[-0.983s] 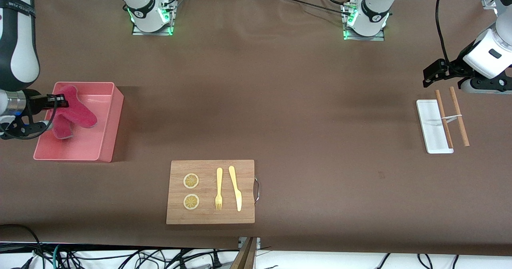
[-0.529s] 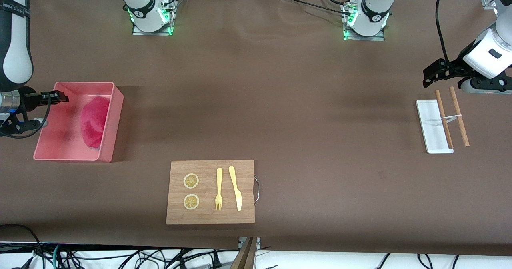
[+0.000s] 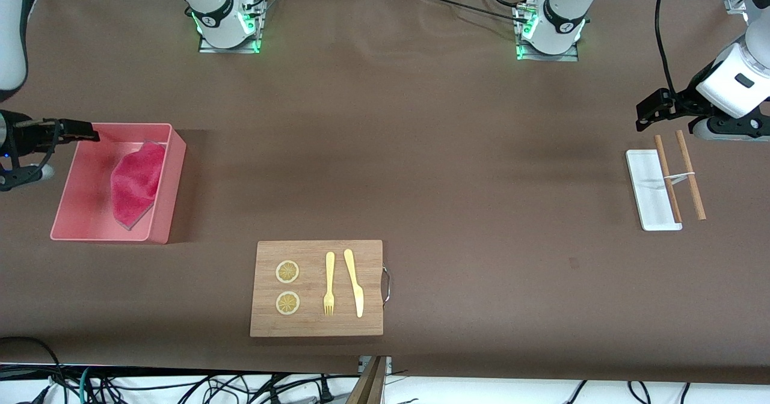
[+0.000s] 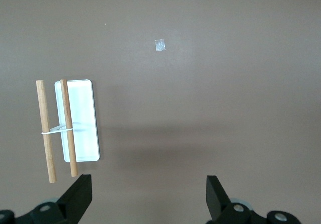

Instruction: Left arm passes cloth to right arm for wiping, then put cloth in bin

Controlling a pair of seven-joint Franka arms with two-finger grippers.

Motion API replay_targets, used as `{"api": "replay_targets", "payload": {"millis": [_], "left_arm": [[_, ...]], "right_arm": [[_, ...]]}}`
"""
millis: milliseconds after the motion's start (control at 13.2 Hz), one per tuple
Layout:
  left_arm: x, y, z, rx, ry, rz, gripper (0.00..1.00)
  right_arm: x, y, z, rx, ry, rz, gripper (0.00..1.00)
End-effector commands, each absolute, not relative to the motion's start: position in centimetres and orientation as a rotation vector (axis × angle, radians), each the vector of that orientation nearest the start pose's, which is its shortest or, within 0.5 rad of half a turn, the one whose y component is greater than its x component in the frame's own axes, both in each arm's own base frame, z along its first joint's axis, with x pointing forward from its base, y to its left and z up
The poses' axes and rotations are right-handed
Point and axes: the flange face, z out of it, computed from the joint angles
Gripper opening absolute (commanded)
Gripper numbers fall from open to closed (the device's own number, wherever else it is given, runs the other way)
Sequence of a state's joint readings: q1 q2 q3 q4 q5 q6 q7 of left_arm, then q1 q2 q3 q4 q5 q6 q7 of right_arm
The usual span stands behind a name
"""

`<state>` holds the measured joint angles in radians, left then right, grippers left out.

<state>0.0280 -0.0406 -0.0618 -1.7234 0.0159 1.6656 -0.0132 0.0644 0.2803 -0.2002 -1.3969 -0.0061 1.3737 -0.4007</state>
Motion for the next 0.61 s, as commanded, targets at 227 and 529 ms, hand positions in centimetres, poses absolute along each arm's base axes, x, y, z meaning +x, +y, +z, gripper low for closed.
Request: {"api": "replay_targets", "payload": {"millis": [227, 529], "left_arm": [[54.2, -1.9, 58.6, -3.140, 0.031, 0.022, 1.00], [54.1, -1.9, 58.6, -3.140, 0.031, 0.022, 1.00]], "right_arm": [[52.3, -2.8, 66.0, -3.071, -0.402, 0.314, 1.00], [49.5, -2.3, 65.4, -3.070, -0.400, 0.282, 1.00]]}}
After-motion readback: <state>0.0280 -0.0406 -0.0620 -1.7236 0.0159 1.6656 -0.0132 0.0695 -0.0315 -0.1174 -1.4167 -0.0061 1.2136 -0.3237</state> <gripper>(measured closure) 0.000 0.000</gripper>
